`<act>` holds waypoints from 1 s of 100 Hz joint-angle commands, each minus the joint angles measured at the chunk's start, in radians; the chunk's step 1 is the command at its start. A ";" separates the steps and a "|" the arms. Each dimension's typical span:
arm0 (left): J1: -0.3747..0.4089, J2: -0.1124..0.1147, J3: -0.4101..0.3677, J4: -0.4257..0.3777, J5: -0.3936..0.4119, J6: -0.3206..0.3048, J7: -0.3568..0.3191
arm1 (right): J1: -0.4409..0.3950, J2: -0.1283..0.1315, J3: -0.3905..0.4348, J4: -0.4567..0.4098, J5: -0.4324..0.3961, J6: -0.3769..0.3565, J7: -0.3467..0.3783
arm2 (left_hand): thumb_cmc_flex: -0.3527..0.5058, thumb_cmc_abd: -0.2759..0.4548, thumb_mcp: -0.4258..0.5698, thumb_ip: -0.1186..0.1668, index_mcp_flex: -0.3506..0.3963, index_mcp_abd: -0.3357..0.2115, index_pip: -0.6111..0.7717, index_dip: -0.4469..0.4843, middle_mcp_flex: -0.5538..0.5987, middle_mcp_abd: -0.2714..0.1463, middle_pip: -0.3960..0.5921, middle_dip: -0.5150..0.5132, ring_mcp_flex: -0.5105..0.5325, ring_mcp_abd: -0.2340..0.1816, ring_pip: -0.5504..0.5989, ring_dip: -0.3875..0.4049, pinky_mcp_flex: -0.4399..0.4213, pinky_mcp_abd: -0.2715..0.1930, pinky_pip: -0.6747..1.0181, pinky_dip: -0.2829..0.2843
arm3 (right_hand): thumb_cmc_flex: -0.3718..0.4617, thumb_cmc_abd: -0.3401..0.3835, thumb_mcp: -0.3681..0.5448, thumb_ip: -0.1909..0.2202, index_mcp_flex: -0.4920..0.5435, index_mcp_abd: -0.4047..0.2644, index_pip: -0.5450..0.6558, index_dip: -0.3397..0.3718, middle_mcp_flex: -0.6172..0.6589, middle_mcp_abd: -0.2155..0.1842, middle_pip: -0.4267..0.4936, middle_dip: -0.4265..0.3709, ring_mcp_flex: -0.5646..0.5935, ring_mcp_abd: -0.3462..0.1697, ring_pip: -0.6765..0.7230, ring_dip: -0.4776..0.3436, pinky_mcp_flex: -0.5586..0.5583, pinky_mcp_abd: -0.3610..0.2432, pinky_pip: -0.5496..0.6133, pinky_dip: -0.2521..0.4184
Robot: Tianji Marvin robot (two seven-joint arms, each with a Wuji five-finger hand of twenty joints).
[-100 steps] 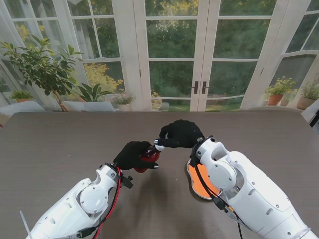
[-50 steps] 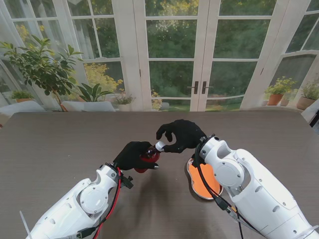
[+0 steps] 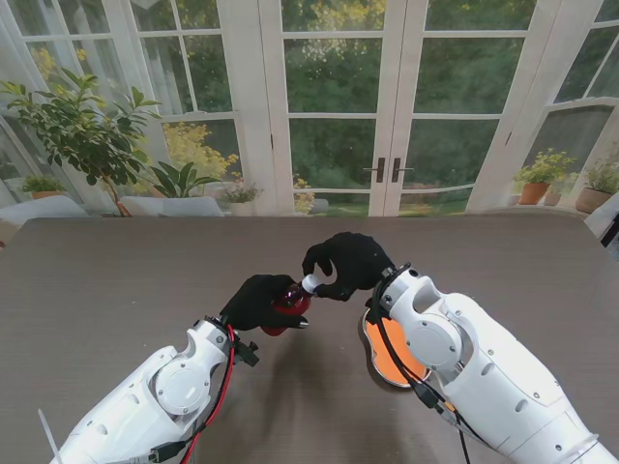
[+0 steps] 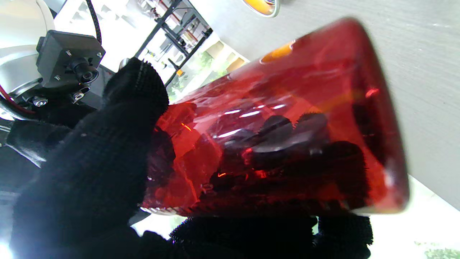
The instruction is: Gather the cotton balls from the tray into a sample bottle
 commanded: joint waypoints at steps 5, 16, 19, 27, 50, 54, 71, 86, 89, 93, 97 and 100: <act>0.001 -0.003 -0.001 -0.005 -0.002 0.000 -0.018 | -0.002 -0.008 -0.006 0.001 -0.006 0.004 0.002 | 0.245 0.185 0.277 0.056 0.139 -0.305 0.266 0.045 0.086 -0.170 0.050 0.014 0.024 -0.042 0.004 0.006 -0.014 -0.088 0.001 -0.009 | 0.041 -0.042 0.057 -0.111 0.041 -0.014 0.060 -0.038 0.040 -0.028 0.024 0.009 0.024 -0.040 0.064 0.022 0.025 -0.006 0.045 0.001; 0.002 -0.003 -0.001 -0.006 -0.003 0.001 -0.018 | -0.002 -0.010 -0.009 0.003 -0.005 0.009 -0.006 | 0.244 0.185 0.277 0.056 0.139 -0.306 0.266 0.045 0.085 -0.171 0.050 0.014 0.025 -0.044 0.005 0.006 -0.014 -0.088 0.001 -0.009 | 0.058 -0.035 0.032 -0.216 0.063 -0.010 0.165 -0.117 0.061 -0.030 0.030 0.015 0.023 -0.038 0.088 0.029 0.034 -0.002 0.053 0.000; 0.002 -0.003 -0.001 -0.006 -0.003 0.001 -0.018 | -0.002 -0.010 -0.010 0.003 -0.004 0.011 -0.006 | 0.244 0.185 0.277 0.056 0.139 -0.307 0.266 0.045 0.085 -0.170 0.050 0.014 0.025 -0.045 0.005 0.006 -0.014 -0.088 0.001 -0.009 | 0.060 -0.030 0.028 -0.227 0.068 -0.006 0.183 -0.129 0.069 -0.030 0.031 0.015 0.023 -0.034 0.097 0.033 0.036 0.000 0.055 -0.001; 0.002 -0.003 -0.001 -0.006 -0.004 0.002 -0.019 | -0.001 -0.010 -0.013 0.003 -0.003 0.013 -0.003 | 0.244 0.185 0.277 0.056 0.139 -0.306 0.266 0.045 0.085 -0.171 0.050 0.014 0.024 -0.043 0.005 0.006 -0.015 -0.088 0.001 -0.009 | 0.054 -0.014 0.017 -0.237 0.087 0.012 0.220 -0.148 0.093 -0.033 0.035 0.016 0.023 -0.033 0.116 0.040 0.044 0.003 0.060 -0.001; 0.004 -0.002 -0.003 -0.008 -0.005 0.002 -0.021 | 0.004 -0.005 -0.023 -0.007 -0.013 0.049 0.024 | 0.244 0.185 0.277 0.056 0.140 -0.304 0.266 0.045 0.086 -0.171 0.051 0.014 0.025 -0.043 0.005 0.006 -0.014 -0.089 0.002 -0.009 | -0.016 0.171 -0.053 -0.167 0.167 0.102 0.224 -0.130 0.167 -0.023 0.044 0.028 0.021 -0.025 0.184 0.066 0.074 0.018 0.088 -0.002; 0.004 -0.002 -0.003 -0.008 -0.005 0.002 -0.021 | 0.004 -0.003 -0.025 -0.011 -0.015 0.056 0.035 | 0.245 0.184 0.277 0.056 0.140 -0.304 0.266 0.045 0.086 -0.171 0.051 0.014 0.025 -0.044 0.005 0.006 -0.014 -0.089 0.002 -0.009 | -0.030 0.213 -0.066 -0.143 0.186 0.114 0.215 -0.114 0.183 -0.021 0.045 0.030 0.021 -0.026 0.193 0.070 0.079 0.020 0.092 -0.002; 0.004 -0.002 -0.004 -0.008 -0.005 0.001 -0.021 | 0.006 0.002 -0.035 -0.026 -0.009 0.095 0.076 | 0.244 0.184 0.277 0.056 0.140 -0.305 0.266 0.045 0.087 -0.170 0.051 0.014 0.026 -0.042 0.006 0.006 -0.014 -0.089 0.002 -0.009 | -0.108 0.461 -0.166 0.006 0.264 0.153 0.142 0.078 0.244 -0.005 0.055 0.049 0.020 -0.011 0.246 0.091 0.105 0.035 0.121 0.000; 0.004 -0.002 -0.005 -0.008 -0.005 0.000 -0.022 | 0.008 0.005 -0.044 -0.035 -0.006 0.125 0.103 | 0.245 0.183 0.277 0.056 0.140 -0.304 0.266 0.045 0.086 -0.170 0.051 0.014 0.026 -0.043 0.006 0.006 -0.013 -0.089 0.002 -0.009 | -0.150 0.614 -0.242 0.021 0.324 0.173 0.169 0.103 0.312 0.013 0.072 0.062 0.019 0.006 0.289 0.109 0.129 0.054 0.144 0.002; 0.004 -0.002 -0.005 -0.008 -0.005 0.000 -0.021 | 0.009 0.006 -0.046 -0.037 -0.010 0.131 0.107 | 0.244 0.185 0.277 0.056 0.139 -0.305 0.265 0.045 0.086 -0.170 0.051 0.014 0.025 -0.044 0.005 0.006 -0.014 -0.089 0.002 -0.009 | -0.162 0.649 -0.255 0.025 0.345 0.174 0.181 0.109 0.334 0.017 0.077 0.066 0.018 0.014 0.303 0.115 0.137 0.059 0.148 0.001; 0.004 -0.002 -0.006 -0.008 -0.005 -0.001 -0.021 | 0.010 0.007 -0.048 -0.039 -0.013 0.137 0.112 | 0.244 0.184 0.277 0.056 0.141 -0.305 0.267 0.045 0.086 -0.169 0.051 0.014 0.025 -0.044 0.005 0.006 -0.013 -0.089 0.002 -0.009 | -0.173 0.686 -0.268 0.031 0.376 0.174 0.198 0.114 0.346 0.022 0.103 0.080 0.018 0.020 0.317 0.121 0.144 0.066 0.153 -0.001; 0.003 -0.002 -0.006 -0.008 -0.005 -0.001 -0.021 | 0.011 0.008 -0.050 -0.041 -0.017 0.141 0.116 | 0.245 0.185 0.278 0.056 0.139 -0.306 0.266 0.045 0.086 -0.170 0.051 0.014 0.025 -0.044 0.005 0.006 -0.014 -0.088 0.002 -0.009 | -0.190 0.733 -0.279 0.037 0.390 0.178 0.215 0.118 0.351 0.026 0.138 0.086 0.017 0.030 0.329 0.126 0.149 0.070 0.156 -0.003; 0.003 -0.002 -0.006 -0.008 -0.005 -0.001 -0.021 | 0.011 0.008 -0.051 -0.041 -0.020 0.144 0.116 | 0.244 0.185 0.277 0.056 0.139 -0.306 0.266 0.045 0.086 -0.169 0.051 0.014 0.025 -0.043 0.005 0.006 -0.014 -0.087 0.002 -0.009 | -0.195 0.742 -0.277 0.040 0.391 0.179 0.225 0.121 0.351 0.028 0.149 0.080 0.017 0.034 0.331 0.127 0.151 0.073 0.157 -0.005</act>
